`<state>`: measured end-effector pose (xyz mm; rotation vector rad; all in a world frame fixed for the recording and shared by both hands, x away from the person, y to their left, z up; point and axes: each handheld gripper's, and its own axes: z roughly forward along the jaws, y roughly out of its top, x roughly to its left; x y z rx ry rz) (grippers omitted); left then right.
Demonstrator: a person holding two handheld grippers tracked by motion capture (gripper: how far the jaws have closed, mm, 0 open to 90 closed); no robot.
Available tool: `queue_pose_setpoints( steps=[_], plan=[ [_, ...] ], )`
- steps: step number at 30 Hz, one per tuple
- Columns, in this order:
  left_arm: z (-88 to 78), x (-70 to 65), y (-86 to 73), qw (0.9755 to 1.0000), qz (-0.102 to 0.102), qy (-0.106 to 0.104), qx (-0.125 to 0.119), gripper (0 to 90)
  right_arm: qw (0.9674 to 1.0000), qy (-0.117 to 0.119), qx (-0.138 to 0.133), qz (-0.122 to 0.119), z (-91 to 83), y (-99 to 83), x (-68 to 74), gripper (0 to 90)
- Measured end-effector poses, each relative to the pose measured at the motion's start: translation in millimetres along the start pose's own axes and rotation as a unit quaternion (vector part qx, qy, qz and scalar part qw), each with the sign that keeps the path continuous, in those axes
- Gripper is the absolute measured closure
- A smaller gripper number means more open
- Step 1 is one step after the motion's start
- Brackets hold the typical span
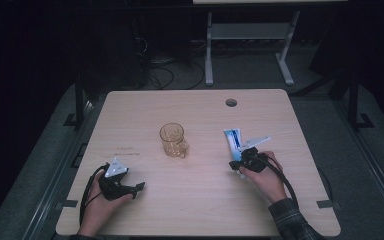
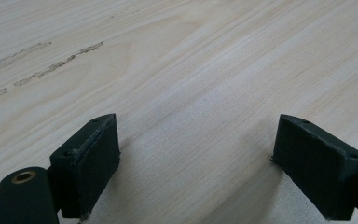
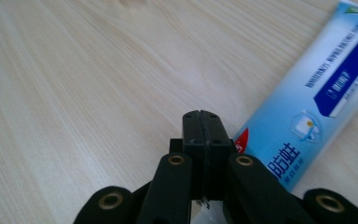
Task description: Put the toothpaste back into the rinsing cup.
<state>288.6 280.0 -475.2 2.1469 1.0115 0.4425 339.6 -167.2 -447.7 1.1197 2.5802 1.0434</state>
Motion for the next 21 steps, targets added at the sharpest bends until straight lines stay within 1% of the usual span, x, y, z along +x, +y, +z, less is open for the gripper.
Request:
queue_pose_setpoints(
  steps=[1, 4, 5, 9, 21],
  plan=[
    [0.0, 0.0, 0.0, 1.0000, 0.000, 0.000, 0.000, 13.3, 1.0000, -0.001, 0.000, 0.004, -1.1, -0.8, -0.8, 89.7],
    [0.0, -0.1, 0.0, 1.0000, 0.000, 0.000, 0.000, 13.3, 1.0000, -0.004, 0.001, 0.002, -3.2, -3.6, -4.3, 89.7],
    [0.0, -0.1, 0.0, 1.0000, 0.000, 0.000, 0.000, 13.3, 1.0000, -0.007, 0.002, 0.005, -4.4, -5.3, -5.7, 89.7],
    [0.0, -0.1, 0.0, 1.0000, 0.000, 0.000, 0.000, 13.3, 0.9999, -0.013, 0.005, 0.007, -7.7, -8.8, -10.1, 89.7],
    [0.0, -0.1, 0.0, 1.0000, 0.000, 0.000, 0.000, 13.3, 0.9994, -0.026, 0.009, 0.020, -18.2, -16.8, -23.5, 89.6]
  ],
)
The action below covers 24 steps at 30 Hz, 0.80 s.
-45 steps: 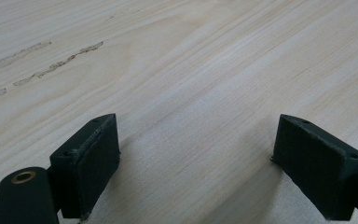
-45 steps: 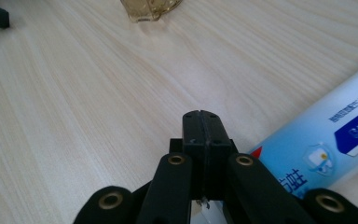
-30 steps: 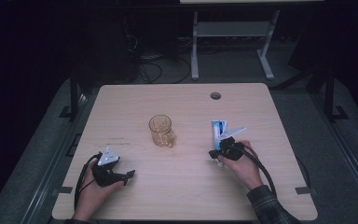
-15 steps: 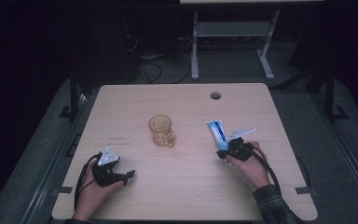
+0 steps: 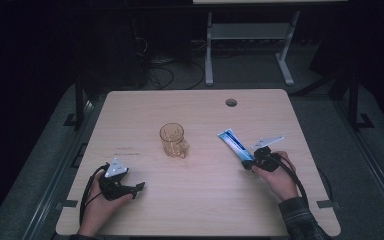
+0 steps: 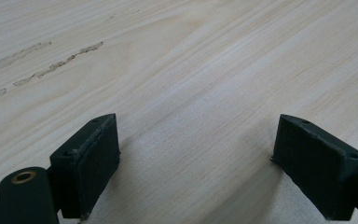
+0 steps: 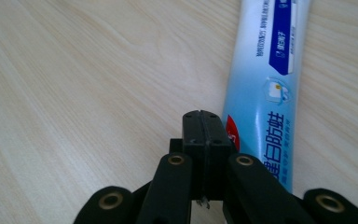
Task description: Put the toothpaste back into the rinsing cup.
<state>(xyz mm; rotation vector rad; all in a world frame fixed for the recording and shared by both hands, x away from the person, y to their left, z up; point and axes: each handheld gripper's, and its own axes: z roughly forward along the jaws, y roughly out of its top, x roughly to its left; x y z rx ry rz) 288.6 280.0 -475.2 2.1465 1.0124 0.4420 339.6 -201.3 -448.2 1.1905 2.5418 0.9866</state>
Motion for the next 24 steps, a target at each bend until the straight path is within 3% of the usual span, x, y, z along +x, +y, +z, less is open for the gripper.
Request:
queue_pose_setpoints(
  steps=[8, 15, 19, 24],
  plan=[
    [0.0, 0.1, 0.0, 1.0000, 0.000, 0.000, 0.000, 13.3, 0.9998, -0.016, 0.000, 0.008, -5.6, -5.0, -11.3, 88.8],
    [0.0, 0.1, 0.0, 1.0000, 0.000, 0.000, 0.000, 13.3, 0.9999, -0.013, -0.005, 0.005, -9.1, -6.0, -12.3, 86.8],
    [0.0, 0.1, 0.0, 1.0000, 0.000, 0.000, 0.000, 13.3, 0.9999, -0.007, -0.012, 0.000, -13.9, -4.5, -10.6, 82.7],
    [0.0, 0.0, 0.0, 1.0000, 0.001, 0.000, 0.000, 13.3, 0.9997, -0.010, -0.021, -0.004, -23.8, 3.1, -8.8, 70.3]
  ],
)
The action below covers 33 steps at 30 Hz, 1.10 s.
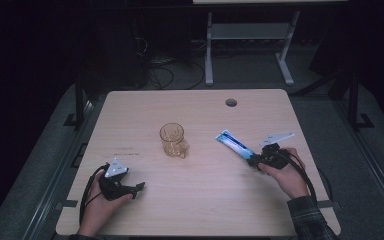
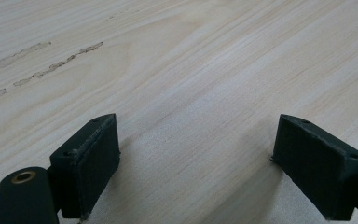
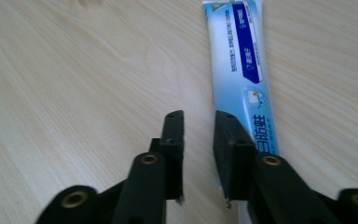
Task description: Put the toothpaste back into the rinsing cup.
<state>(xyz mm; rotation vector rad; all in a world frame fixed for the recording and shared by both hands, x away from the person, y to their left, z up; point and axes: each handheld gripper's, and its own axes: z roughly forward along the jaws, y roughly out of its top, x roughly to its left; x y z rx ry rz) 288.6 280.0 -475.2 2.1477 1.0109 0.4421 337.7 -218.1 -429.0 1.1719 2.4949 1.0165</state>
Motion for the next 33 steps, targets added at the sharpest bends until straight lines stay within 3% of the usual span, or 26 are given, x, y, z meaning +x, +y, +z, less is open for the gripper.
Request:
queue_pose_setpoints(
  steps=[10, 17, 24, 33],
  plan=[
    [0.4, -0.8, 0.1, 1.0000, 0.000, 0.001, -0.001, 13.4, 0.9999, -0.009, 0.007, -0.001, 3.1, 13.4, -3.6, 54.2],
    [0.3, -1.0, 0.2, 1.0000, 0.000, -0.001, -0.001, 13.4, 0.9995, -0.026, 0.014, -0.007, 6.3, 28.6, -10.9, 50.5],
    [0.3, -1.1, 0.2, 1.0000, 0.001, -0.002, -0.001, 13.4, 0.9996, -0.025, 0.014, -0.005, 9.1, 46.7, -18.0, 49.6],
    [0.3, -1.1, 0.2, 1.0000, 0.001, -0.002, -0.001, 13.4, 0.9990, -0.026, 0.036, -0.006, 18.8, 64.4, -27.3, 48.9]
  ],
)
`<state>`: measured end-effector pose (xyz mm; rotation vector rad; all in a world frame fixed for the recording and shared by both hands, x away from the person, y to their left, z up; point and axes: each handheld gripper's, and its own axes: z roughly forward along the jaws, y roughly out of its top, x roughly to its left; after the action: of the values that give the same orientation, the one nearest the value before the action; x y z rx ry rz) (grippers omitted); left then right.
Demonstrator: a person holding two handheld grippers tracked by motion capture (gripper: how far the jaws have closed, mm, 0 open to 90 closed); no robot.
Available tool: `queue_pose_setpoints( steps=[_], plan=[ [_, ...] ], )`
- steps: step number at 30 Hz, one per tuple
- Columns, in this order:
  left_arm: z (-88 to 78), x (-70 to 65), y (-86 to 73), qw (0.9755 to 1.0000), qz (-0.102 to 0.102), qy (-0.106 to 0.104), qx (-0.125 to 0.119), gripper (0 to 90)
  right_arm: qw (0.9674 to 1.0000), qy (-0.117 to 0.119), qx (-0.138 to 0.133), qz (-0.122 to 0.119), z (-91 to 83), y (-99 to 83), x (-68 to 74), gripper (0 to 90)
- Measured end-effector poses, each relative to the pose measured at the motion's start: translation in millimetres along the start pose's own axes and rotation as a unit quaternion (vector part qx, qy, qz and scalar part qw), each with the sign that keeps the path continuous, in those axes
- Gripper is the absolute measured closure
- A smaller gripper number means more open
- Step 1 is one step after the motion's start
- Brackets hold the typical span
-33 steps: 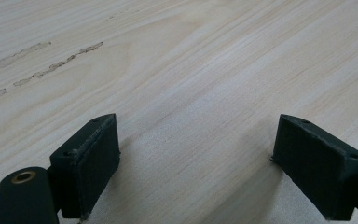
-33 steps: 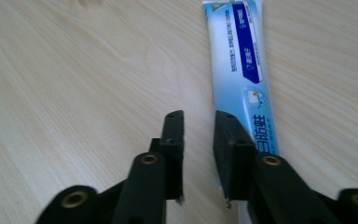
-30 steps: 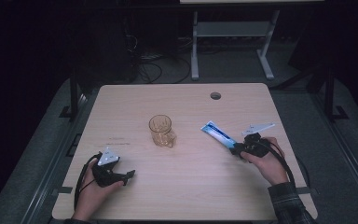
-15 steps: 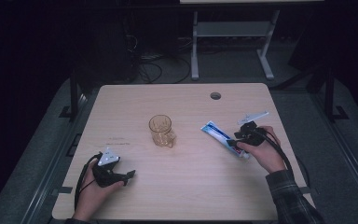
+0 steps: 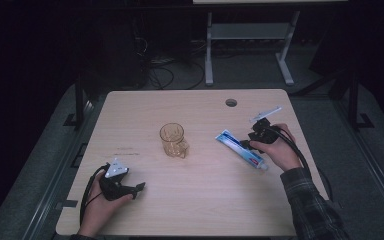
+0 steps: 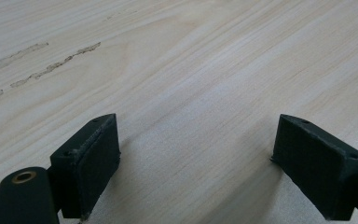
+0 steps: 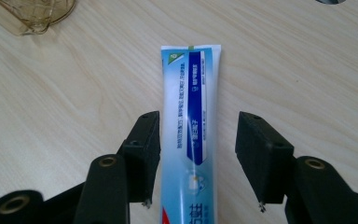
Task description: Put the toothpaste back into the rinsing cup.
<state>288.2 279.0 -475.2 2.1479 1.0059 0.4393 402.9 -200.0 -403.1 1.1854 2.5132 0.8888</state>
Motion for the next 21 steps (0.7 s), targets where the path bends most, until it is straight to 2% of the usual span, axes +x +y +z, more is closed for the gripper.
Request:
queue_pose_setpoints(
  steps=[7, 11, 14, 18, 21],
  plan=[
    [0.0, 0.0, -0.1, 1.0000, 0.001, 0.000, 0.000, 13.4, 0.9999, 0.006, 0.014, -0.005, 11.6, 14.0, -6.0, 48.4],
    [0.0, 0.0, -0.1, 1.0000, 0.001, -0.001, 0.000, 13.4, 0.9992, 0.008, 0.038, -0.012, 23.1, 22.6, -9.5, 48.1],
    [0.0, 0.0, 0.0, 1.0000, 0.002, -0.002, 0.000, 13.4, 0.9993, 0.014, 0.035, -0.010, 28.2, 24.4, -10.6, 48.1],
    [0.0, -0.1, -0.1, 1.0000, 0.002, -0.002, 0.000, 13.4, 0.9984, 0.025, 0.051, -0.007, 41.5, 23.5, -11.4, 46.4],
    [0.0, -0.1, 0.0, 1.0000, 0.003, -0.002, 0.000, 13.4, 0.9981, 0.030, 0.053, -0.007, 48.1, 23.1, -12.1, 44.8]
  ],
)
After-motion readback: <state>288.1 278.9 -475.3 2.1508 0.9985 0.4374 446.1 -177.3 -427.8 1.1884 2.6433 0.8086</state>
